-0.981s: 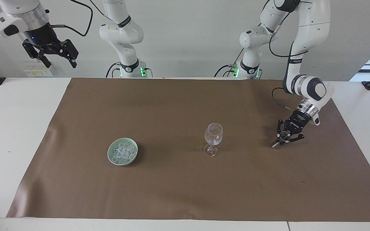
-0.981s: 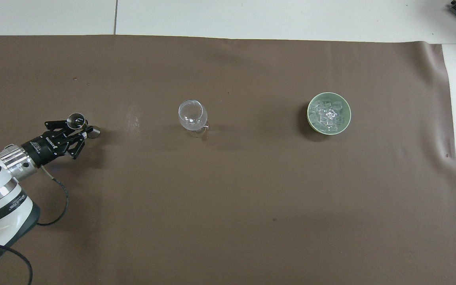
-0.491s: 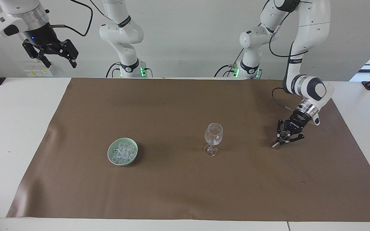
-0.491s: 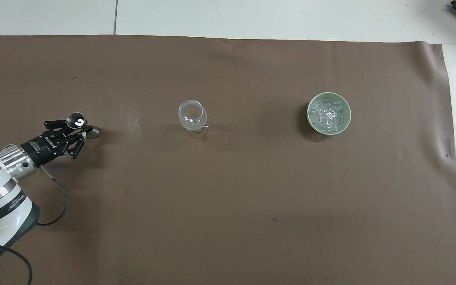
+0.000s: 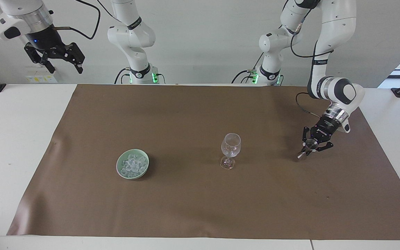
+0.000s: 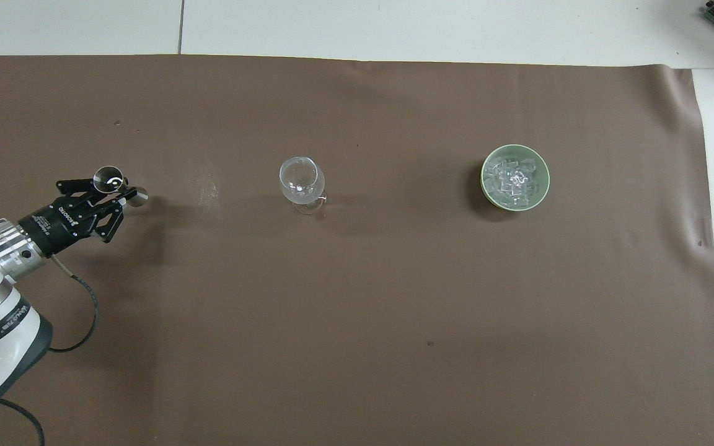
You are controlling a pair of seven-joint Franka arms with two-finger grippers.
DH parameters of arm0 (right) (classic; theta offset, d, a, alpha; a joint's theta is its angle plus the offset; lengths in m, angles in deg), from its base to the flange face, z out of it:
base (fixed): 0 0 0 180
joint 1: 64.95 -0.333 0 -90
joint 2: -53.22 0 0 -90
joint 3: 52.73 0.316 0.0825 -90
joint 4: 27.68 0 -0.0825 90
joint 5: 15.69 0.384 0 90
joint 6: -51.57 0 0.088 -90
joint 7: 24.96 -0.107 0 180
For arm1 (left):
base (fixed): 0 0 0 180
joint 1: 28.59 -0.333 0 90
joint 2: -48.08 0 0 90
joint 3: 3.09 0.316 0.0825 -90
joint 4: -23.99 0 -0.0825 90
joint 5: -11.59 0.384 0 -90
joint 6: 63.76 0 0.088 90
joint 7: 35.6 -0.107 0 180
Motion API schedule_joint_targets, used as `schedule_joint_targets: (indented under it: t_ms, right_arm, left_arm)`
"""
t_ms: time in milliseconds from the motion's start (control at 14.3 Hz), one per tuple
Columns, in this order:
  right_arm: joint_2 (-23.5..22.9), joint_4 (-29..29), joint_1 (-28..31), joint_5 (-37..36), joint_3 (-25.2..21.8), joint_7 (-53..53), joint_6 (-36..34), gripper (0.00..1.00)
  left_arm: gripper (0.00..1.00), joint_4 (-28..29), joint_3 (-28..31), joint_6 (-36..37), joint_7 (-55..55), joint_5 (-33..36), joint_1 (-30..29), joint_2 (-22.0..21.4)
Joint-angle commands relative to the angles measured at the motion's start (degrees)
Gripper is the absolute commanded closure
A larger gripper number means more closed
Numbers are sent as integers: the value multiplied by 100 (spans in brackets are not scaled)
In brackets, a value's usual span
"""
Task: Pour wine and add ice with both arms
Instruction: 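Carry the silver cup with the left gripper to the wine glass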
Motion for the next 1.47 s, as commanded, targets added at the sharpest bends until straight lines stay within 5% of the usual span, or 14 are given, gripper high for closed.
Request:
schedule_joint_targets:
  t_ms: [0,1402]
  right_arm:
    - [152,182,22,67,22,-75,64,0]
    - [152,182,22,67,13,-75,64,0]
  left_arm:
    - [100,125,77,3,284,-127,177,-262]
    - [100,-95,15,-1236,1656,-118,2040,-921]
